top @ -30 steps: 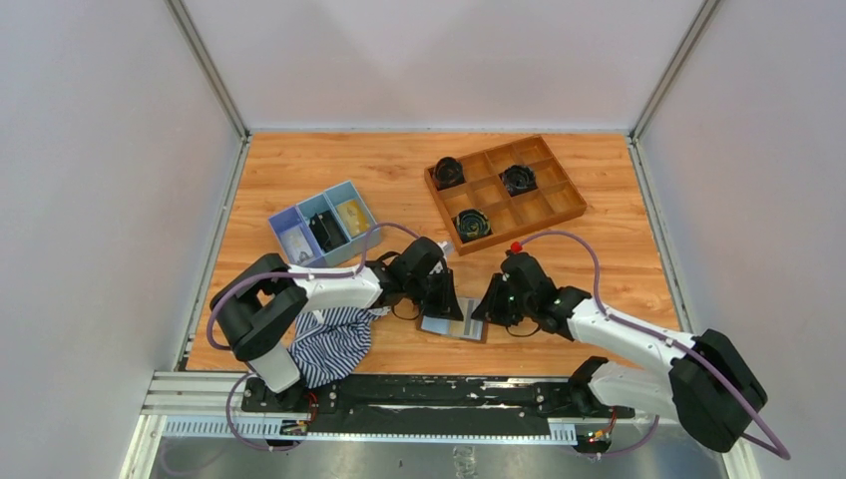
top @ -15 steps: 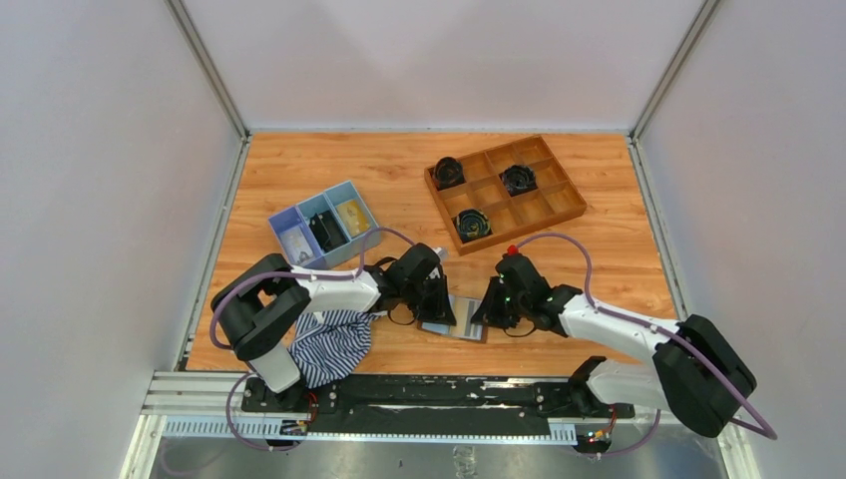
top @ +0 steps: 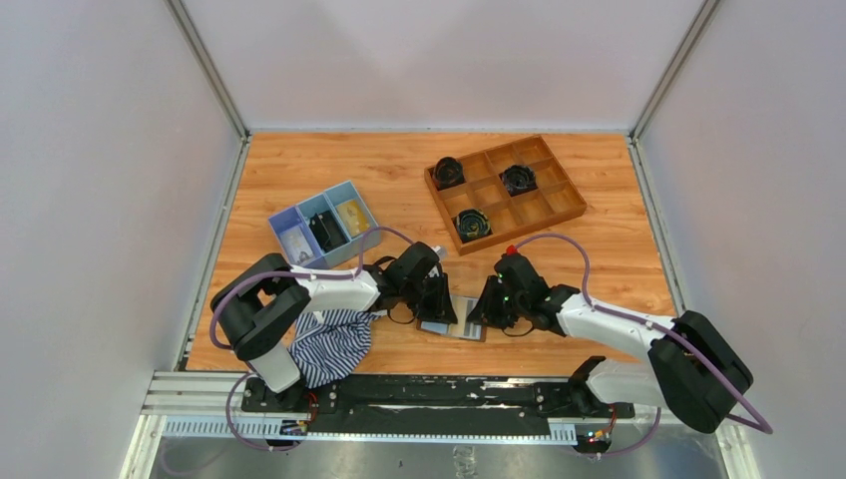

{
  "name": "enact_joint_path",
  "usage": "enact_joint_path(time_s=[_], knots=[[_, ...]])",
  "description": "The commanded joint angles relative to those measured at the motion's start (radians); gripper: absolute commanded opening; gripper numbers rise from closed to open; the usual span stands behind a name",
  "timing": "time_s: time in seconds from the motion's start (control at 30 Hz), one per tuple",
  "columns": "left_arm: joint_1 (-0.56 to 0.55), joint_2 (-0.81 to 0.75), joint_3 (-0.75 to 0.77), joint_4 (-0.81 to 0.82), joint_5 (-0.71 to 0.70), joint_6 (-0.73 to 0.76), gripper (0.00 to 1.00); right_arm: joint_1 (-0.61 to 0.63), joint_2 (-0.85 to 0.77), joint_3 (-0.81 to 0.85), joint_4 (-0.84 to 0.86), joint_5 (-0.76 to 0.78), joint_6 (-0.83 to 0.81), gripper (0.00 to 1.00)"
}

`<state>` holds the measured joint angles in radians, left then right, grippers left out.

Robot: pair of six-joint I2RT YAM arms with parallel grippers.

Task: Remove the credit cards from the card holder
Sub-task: Open the card holder at the center of the board.

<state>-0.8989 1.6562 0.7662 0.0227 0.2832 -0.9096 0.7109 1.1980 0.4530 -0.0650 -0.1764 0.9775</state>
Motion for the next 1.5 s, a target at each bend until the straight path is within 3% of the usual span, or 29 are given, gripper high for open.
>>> enact_joint_path(time_s=[0.0, 0.17, 0.33, 0.63, 0.73, 1.07, 1.3, 1.47], knots=[[0.006, -0.005, -0.015, 0.007, -0.028, 0.012, 0.3, -0.01, 0.02, -0.035, -0.051, 0.049, -0.002, 0.28], [0.006, -0.022, -0.03, 0.006, -0.044, 0.011, 0.31, -0.011, 0.01, -0.047, -0.051, 0.059, 0.006, 0.28], [0.006, -0.03, -0.045, 0.006, -0.064, 0.003, 0.22, -0.011, 0.006, -0.05, -0.051, 0.061, 0.008, 0.28], [0.006, -0.022, -0.047, 0.008, -0.072, -0.001, 0.31, -0.014, 0.014, -0.051, -0.051, 0.058, 0.006, 0.28], [0.006, -0.009, -0.038, 0.01, -0.055, -0.003, 0.23, -0.014, 0.021, -0.048, -0.046, 0.053, 0.005, 0.28], [0.006, 0.044, 0.001, 0.05, 0.036, -0.017, 0.17, -0.013, 0.034, -0.048, -0.029, 0.04, 0.004, 0.28], [0.014, -0.018, -0.005, 0.05, 0.034, -0.033, 0.0, -0.014, 0.035, -0.056, -0.028, 0.041, 0.005, 0.28], [0.029, -0.072, -0.027, 0.05, 0.018, -0.032, 0.0, -0.014, 0.034, -0.06, -0.028, 0.045, 0.005, 0.28]])
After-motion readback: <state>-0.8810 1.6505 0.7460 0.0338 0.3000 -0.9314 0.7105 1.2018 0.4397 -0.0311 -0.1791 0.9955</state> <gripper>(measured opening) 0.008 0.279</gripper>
